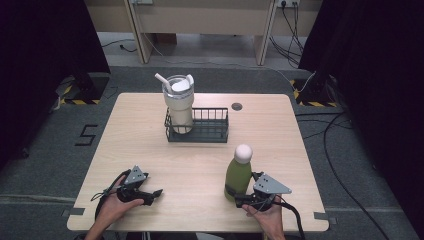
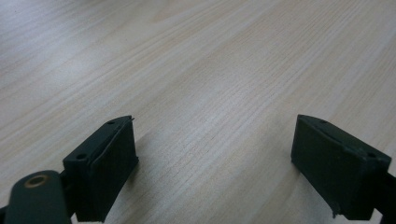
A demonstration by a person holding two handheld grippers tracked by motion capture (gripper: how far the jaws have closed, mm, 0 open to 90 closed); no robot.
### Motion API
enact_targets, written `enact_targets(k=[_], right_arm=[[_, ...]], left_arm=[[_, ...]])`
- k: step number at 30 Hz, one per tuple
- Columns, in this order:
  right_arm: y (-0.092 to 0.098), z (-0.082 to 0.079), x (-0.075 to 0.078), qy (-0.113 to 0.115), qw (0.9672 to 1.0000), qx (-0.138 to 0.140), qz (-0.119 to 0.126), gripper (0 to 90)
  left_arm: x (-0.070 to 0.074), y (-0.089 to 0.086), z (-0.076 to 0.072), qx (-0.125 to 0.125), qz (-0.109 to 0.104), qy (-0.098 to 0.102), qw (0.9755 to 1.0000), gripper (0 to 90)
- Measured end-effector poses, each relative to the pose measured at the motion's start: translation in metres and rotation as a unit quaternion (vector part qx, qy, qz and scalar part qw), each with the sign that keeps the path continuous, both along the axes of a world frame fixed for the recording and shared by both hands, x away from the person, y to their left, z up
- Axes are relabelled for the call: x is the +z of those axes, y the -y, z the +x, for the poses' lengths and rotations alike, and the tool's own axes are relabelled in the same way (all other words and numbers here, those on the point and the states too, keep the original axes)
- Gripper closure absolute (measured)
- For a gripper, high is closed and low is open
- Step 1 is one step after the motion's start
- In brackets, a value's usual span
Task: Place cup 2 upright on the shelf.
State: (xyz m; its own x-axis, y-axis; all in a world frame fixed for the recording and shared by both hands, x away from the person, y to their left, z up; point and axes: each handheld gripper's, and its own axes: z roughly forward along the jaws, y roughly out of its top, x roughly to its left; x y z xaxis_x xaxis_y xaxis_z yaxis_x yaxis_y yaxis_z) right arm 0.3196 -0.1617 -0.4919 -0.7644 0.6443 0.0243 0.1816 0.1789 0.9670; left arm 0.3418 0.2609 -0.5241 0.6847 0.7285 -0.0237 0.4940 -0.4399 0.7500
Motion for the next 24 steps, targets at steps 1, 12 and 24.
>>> enact_targets(k=[1,12,24], right_arm=[[-0.0003,0.0004,-0.0002,0.0,1.0,0.001,0.0,19.1],[-0.0029,0.0017,-0.0022,0.007,1.0,0.001,-0.003,20.6],[-0.0058,0.0013,0.0023,0.022,0.9997,-0.007,-0.009,20.9]], left_arm=[[0.0,-0.0001,0.0,0.0,0.0,0.0,1.0,13.1],[0.0,0.0,0.0,0.0,0.0,0.0,1.0,13.1],[0.0,0.0,0.0,0.0,-0.001,0.0,1.0,13.2]])
